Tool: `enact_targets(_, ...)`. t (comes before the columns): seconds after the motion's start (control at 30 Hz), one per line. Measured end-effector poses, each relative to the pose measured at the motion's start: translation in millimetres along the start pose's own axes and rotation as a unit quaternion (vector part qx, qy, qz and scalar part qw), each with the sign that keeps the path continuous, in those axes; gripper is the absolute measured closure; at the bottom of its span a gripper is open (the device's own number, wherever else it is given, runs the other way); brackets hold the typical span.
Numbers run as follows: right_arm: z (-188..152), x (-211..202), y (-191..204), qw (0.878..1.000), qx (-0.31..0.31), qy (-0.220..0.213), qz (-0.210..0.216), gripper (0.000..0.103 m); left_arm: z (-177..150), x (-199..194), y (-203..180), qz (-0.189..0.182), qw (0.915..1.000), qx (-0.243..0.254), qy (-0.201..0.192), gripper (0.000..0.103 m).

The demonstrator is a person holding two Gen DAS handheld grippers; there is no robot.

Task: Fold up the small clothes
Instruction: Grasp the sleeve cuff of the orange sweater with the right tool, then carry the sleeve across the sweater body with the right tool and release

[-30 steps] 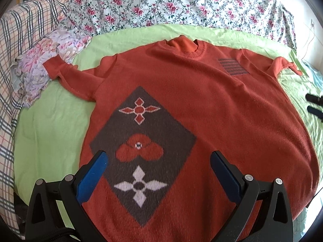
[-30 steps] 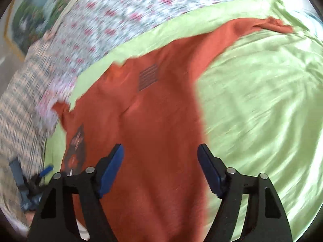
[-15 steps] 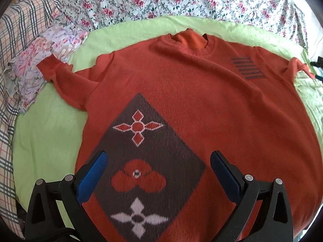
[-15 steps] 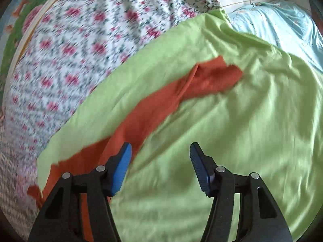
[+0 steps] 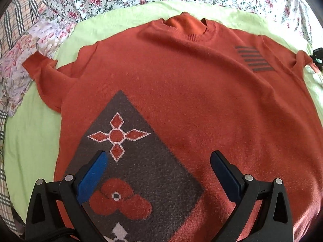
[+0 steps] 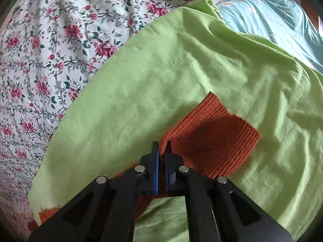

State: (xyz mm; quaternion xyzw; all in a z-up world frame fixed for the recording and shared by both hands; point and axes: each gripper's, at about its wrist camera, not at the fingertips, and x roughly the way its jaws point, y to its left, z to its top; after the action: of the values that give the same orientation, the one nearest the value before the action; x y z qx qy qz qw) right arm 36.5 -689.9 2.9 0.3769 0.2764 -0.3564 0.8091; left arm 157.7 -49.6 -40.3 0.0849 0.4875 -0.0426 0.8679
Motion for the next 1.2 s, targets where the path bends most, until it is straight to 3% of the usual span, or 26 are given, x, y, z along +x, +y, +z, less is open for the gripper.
enact_targets(0.07, -6.8, -12.0, 18.0, 0.999, -0.032, -0.017, 0.019, 0.098, -1.5, -2.5, 1.5, -0.007, 1.0000, -0.004, -0.002, 0.001)
enact_targets(0.23, -48.0, -50.5, 82.6, 0.988, -0.097, -0.011, 0.123, 0.098, -7.2, -12.3, 10.2, -0.019, 0.9995, -0.022, -0.009, 0.001)
enact_targets(0.37, -106.1, -75.3, 153.6, 0.966, -0.146, 0.030, 0.212, 0.098, -13.2, -23.8, 21.7, -0.030, 0.9986, -0.040, -0.018, 0.001)
enact_targets(0.57, -217.9, -79.6, 247.0, 0.926, -0.193, 0.123, 0.301, 0.098, -22.0, -35.2, 43.8, -0.035, 0.9966, -0.066, -0.033, 0.001)
enact_targets(0.77, -319.9, -65.7, 322.5, 0.883, -0.216, 0.206, 0.362, 0.098, -29.8, -37.8, 71.7, -0.060, 0.9926, -0.099, -0.038, 0.001)
enact_targets(0.97, -377.9, -72.2, 367.6, 0.838, -0.248, 0.244, 0.421, 0.098, -25.7, -31.9, 96.9, -0.115, 0.9832, -0.136, -0.039, 0.001)
enact_targets(1.07, -394.4, -76.7, 366.4, 0.833, -0.280, 0.242, 0.410, 0.098, -16.3, -23.0, 102.1, -0.149, 0.9770, -0.149, -0.038, 0.001)
enact_targets(1.2, -396.4, -54.7, 350.5, 0.832, -0.286, 0.292, 0.374, 0.091, 3.8, -8.0, 104.9, -0.187, 0.9681, -0.165, -0.028, 0.001)
